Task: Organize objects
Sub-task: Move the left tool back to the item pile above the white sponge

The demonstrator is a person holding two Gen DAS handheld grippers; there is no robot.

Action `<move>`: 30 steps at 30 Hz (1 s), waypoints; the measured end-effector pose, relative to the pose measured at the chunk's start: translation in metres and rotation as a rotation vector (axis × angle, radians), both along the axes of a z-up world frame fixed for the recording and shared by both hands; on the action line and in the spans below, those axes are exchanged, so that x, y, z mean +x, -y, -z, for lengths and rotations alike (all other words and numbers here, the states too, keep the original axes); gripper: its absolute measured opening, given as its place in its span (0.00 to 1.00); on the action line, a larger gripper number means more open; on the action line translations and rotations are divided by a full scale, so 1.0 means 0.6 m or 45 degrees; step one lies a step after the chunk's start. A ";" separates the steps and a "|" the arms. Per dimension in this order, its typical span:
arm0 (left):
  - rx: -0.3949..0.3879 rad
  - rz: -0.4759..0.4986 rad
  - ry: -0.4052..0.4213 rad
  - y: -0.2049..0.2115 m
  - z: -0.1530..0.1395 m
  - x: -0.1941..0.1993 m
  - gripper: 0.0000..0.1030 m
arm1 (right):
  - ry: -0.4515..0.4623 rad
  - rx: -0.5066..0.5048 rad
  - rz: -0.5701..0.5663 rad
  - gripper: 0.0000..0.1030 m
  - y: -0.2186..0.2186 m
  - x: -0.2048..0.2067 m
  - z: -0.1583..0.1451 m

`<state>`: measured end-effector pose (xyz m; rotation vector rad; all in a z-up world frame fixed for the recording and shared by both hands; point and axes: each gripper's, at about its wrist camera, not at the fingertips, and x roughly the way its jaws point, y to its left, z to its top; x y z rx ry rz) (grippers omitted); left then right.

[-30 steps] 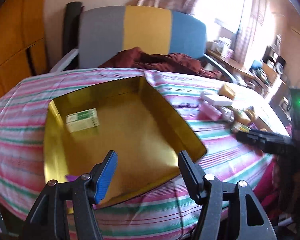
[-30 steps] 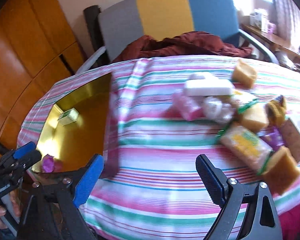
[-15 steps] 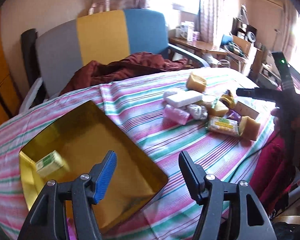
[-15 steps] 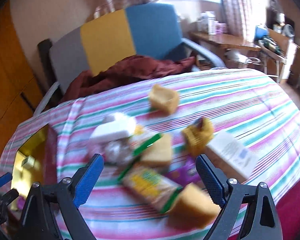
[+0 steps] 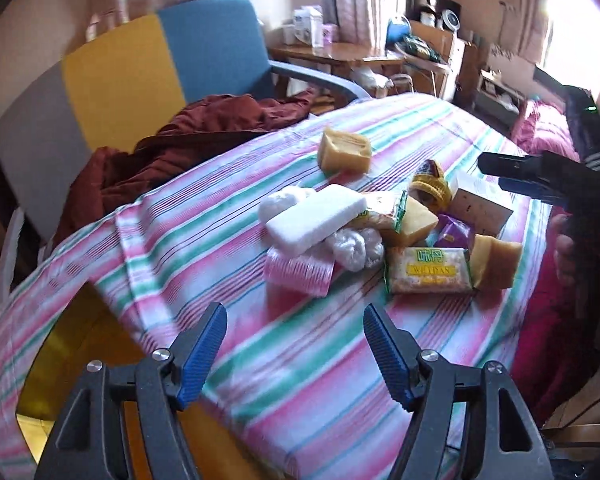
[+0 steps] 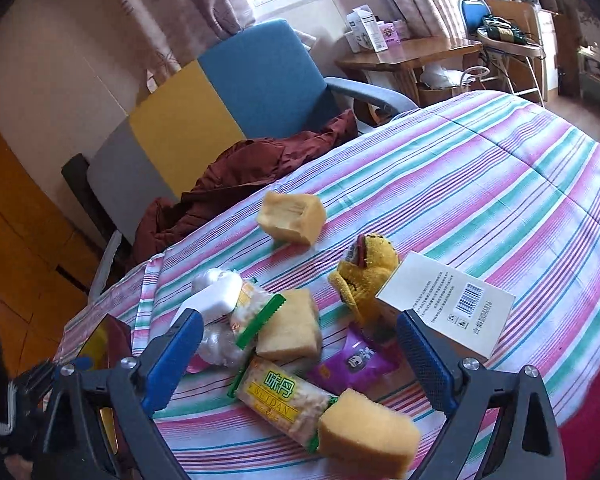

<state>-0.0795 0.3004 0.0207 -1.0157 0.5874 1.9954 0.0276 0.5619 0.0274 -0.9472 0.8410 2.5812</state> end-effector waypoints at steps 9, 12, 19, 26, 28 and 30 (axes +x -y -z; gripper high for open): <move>-0.113 0.167 0.043 -0.105 0.037 -0.059 0.76 | 0.007 -0.036 -0.083 0.96 0.010 -0.005 0.008; -0.158 0.229 0.068 -0.136 0.055 -0.083 0.76 | 0.013 -0.035 -0.090 0.96 0.011 -0.006 0.010; -0.173 0.269 0.220 -0.175 0.097 -0.143 0.76 | 0.025 -0.045 -0.106 0.96 0.008 -0.013 0.014; -0.162 0.279 0.319 -0.203 0.129 -0.164 0.74 | 0.040 -0.045 -0.118 0.96 0.009 -0.017 0.018; -0.145 0.258 0.362 -0.206 0.137 -0.168 0.66 | 0.047 -0.048 -0.118 0.96 0.008 -0.018 0.019; -0.148 0.227 0.363 -0.206 0.144 -0.170 0.53 | 0.052 -0.052 -0.117 0.96 0.008 -0.019 0.021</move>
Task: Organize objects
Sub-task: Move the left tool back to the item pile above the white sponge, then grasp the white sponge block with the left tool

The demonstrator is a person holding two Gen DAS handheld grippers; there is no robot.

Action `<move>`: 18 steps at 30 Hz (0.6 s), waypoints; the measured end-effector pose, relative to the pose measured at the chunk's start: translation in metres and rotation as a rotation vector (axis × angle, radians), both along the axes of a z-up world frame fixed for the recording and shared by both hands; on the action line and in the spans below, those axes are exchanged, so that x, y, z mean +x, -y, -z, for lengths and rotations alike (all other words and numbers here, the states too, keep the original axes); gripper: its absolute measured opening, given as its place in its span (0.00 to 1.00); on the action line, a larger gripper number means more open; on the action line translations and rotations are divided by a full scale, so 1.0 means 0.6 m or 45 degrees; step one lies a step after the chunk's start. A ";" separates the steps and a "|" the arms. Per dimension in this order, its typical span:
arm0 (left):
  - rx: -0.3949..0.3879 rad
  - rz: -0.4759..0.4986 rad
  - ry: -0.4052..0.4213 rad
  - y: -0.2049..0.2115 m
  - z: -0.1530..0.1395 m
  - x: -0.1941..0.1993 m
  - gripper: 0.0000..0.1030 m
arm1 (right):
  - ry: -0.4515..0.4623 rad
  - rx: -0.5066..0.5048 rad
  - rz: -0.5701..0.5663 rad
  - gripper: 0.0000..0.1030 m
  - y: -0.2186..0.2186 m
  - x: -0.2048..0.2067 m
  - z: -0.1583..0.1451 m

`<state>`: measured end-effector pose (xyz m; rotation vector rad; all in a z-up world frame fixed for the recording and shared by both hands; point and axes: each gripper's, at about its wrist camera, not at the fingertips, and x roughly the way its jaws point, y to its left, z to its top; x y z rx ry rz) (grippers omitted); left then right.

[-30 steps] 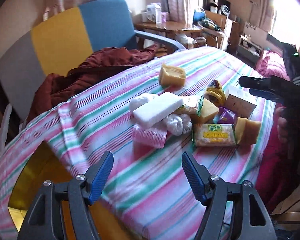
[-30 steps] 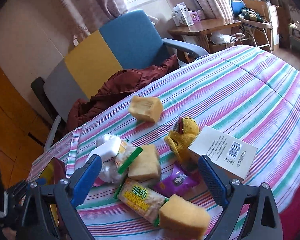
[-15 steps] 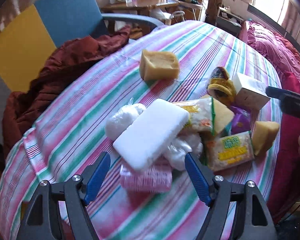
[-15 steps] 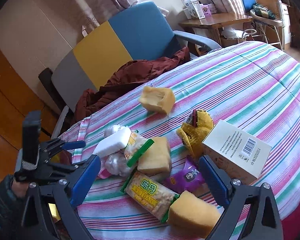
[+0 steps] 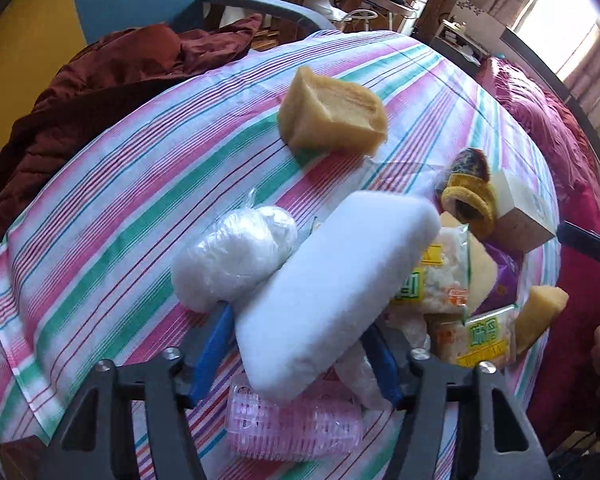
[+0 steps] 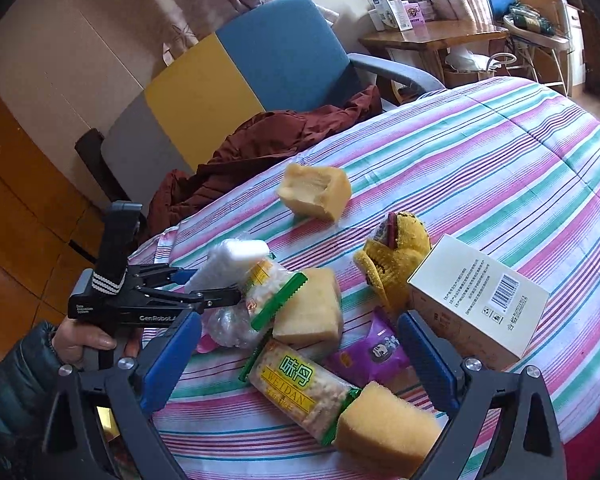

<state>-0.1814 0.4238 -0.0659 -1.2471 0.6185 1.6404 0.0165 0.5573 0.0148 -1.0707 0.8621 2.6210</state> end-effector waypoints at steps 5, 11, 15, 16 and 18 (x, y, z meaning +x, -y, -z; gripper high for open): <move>0.048 -0.049 -0.011 0.033 -0.005 0.016 0.41 | 0.006 0.000 0.002 0.96 -0.001 -0.001 0.001; 0.069 -0.077 -0.039 0.065 -0.021 0.028 0.47 | 0.004 0.021 0.006 0.96 0.002 0.000 -0.001; 0.078 -0.118 -0.108 0.082 -0.046 0.020 0.50 | 0.015 0.014 0.018 0.96 -0.001 0.000 0.001; 0.078 -0.126 -0.138 0.084 -0.053 0.019 0.50 | 0.015 0.015 0.018 0.96 -0.001 0.000 0.001; 0.085 -0.144 -0.193 0.086 -0.069 0.012 0.54 | 0.014 0.019 0.018 0.96 0.000 -0.001 0.000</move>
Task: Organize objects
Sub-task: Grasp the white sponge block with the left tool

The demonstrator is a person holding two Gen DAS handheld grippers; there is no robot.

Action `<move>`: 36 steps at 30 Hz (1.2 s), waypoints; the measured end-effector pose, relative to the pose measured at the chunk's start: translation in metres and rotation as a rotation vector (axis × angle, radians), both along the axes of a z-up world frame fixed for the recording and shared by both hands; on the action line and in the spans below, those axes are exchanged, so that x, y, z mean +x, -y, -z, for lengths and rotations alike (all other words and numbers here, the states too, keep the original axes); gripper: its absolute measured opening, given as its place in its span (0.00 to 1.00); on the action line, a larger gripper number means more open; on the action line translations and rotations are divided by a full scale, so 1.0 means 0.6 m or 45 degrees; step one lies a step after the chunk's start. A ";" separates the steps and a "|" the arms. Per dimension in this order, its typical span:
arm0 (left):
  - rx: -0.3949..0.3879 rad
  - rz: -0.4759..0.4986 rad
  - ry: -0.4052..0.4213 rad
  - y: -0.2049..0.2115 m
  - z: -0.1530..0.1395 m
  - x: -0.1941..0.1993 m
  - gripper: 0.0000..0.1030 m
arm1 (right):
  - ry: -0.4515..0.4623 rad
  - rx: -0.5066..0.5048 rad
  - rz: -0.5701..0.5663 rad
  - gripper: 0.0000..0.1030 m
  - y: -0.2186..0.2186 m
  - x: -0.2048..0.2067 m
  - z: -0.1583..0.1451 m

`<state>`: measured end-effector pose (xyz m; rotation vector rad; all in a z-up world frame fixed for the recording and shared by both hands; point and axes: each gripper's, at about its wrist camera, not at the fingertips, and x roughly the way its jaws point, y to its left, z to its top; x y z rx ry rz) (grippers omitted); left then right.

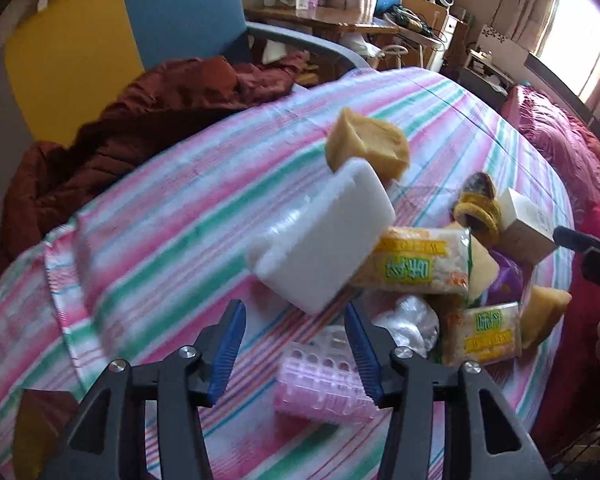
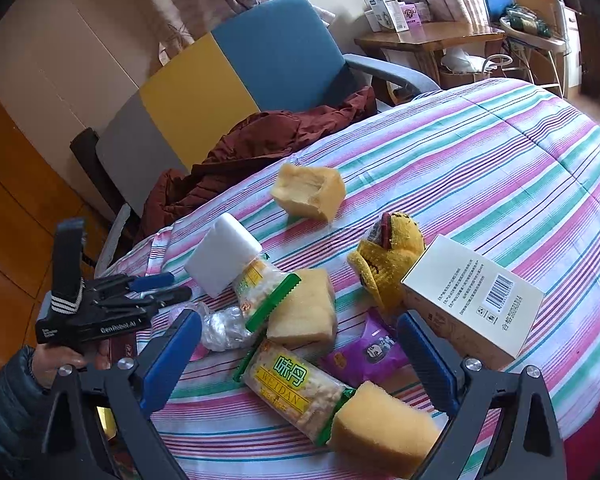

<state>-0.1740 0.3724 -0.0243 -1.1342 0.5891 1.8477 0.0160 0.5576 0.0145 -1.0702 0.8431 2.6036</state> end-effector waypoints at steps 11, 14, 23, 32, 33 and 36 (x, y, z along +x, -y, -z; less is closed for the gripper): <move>-0.129 0.224 -0.172 -0.107 0.014 0.024 0.76 | 0.016 -0.012 -0.007 0.96 0.000 -0.002 0.005; -0.182 0.244 -0.176 -0.130 0.045 0.020 0.79 | 0.022 -0.021 -0.009 0.96 -0.001 -0.003 0.007; -0.095 0.139 -0.130 -0.107 0.054 -0.020 0.49 | 0.024 -0.017 -0.019 0.96 0.001 -0.005 0.009; 0.105 0.020 -0.094 -0.036 -0.004 -0.008 0.17 | 0.028 0.007 -0.008 0.96 0.001 -0.004 0.007; 0.107 0.014 -0.082 -0.028 -0.004 -0.006 0.17 | 0.031 0.013 -0.010 0.96 0.002 -0.004 0.007; 0.102 0.006 -0.040 -0.009 0.001 0.005 0.17 | 0.041 0.034 -0.011 0.96 0.006 -0.006 0.007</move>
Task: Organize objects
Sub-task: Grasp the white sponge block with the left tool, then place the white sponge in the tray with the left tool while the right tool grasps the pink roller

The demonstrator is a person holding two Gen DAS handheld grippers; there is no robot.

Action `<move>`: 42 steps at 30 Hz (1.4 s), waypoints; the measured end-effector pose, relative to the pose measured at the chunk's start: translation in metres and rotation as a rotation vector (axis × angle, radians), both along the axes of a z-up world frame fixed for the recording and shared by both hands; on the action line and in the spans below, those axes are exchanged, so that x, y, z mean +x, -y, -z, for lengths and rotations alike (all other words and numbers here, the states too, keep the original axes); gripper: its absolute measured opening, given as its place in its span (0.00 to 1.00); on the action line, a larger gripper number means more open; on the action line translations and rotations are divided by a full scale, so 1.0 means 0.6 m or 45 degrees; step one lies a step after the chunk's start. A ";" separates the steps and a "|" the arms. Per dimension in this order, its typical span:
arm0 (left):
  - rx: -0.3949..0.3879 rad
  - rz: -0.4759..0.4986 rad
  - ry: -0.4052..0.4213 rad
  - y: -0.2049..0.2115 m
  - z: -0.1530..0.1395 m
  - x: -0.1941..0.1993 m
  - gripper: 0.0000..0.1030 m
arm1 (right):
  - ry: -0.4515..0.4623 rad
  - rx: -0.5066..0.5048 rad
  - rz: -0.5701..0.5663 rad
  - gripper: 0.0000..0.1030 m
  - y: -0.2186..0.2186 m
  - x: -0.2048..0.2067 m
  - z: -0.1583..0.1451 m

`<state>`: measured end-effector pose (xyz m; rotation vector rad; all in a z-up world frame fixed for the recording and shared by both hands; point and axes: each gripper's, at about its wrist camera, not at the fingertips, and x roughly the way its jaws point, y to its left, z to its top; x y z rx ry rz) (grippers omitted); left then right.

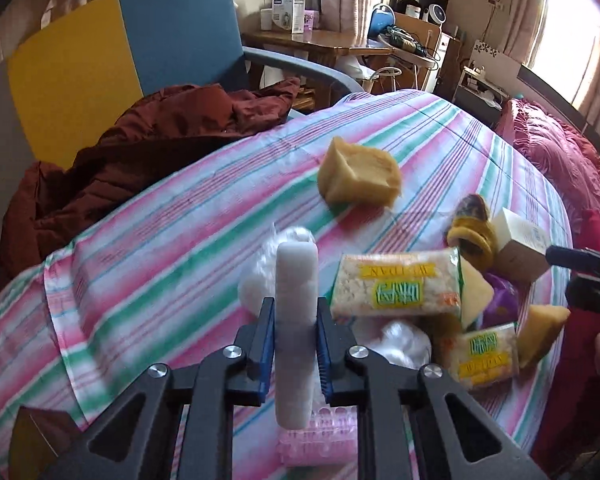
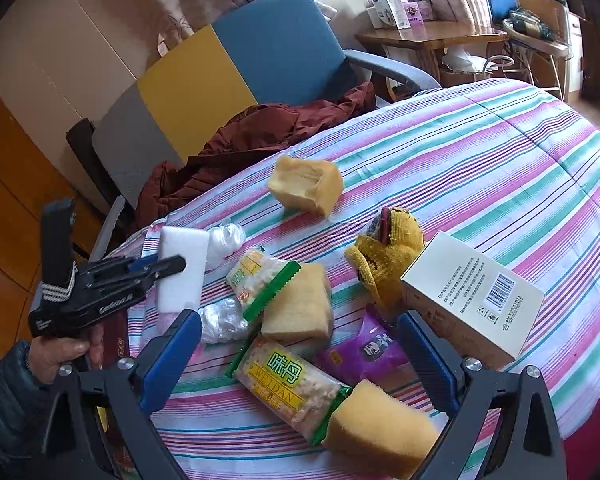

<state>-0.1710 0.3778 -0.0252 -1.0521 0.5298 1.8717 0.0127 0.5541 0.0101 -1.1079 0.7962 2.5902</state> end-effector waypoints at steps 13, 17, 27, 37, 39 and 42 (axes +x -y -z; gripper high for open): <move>0.261 -0.226 0.020 0.170 -0.102 0.057 0.17 | 0.014 0.148 -0.235 0.96 0.078 -0.020 -0.011; 0.324 -0.309 -0.021 0.249 -0.132 0.086 0.17 | 0.054 0.203 -0.482 0.90 0.161 -0.043 -0.008; 0.426 -0.602 -0.024 0.446 -0.134 0.130 0.17 | 0.271 0.282 -0.707 0.84 0.265 -0.155 0.059; 0.364 -0.933 0.001 0.628 -0.072 0.151 0.17 | 0.372 0.364 -0.694 0.61 0.294 -0.212 0.106; 0.342 -1.003 0.000 0.653 -0.063 0.150 0.17 | 0.339 0.404 -0.694 0.61 0.307 -0.201 0.094; 0.323 -1.094 -0.001 0.682 -0.052 0.147 0.17 | 0.261 0.424 -0.702 0.61 0.325 -0.186 0.062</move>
